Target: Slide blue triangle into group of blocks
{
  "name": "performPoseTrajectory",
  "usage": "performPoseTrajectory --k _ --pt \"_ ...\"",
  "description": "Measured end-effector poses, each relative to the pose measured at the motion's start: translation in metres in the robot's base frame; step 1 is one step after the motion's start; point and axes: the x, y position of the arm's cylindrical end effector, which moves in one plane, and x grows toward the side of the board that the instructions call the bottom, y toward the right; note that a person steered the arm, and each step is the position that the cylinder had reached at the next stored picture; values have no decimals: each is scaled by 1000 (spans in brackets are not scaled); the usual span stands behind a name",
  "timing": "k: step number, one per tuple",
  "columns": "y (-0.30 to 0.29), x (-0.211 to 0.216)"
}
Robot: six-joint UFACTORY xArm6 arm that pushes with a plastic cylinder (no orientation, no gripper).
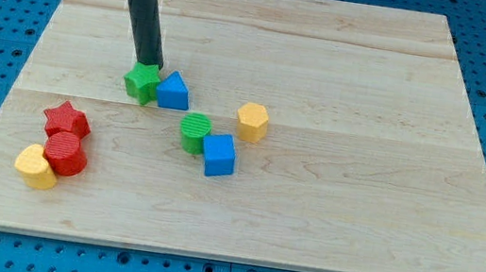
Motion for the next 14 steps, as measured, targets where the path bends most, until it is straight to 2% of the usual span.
performPoseTrajectory --k 3,4,5,6,7,8,9,12,14 --pt "0 76" --pt "0 80" --pt "-11 37" --pt "-40 26" --pt "-1 -5" --pt "63 -4" --pt "67 5" --pt "55 77" --pt "74 18"
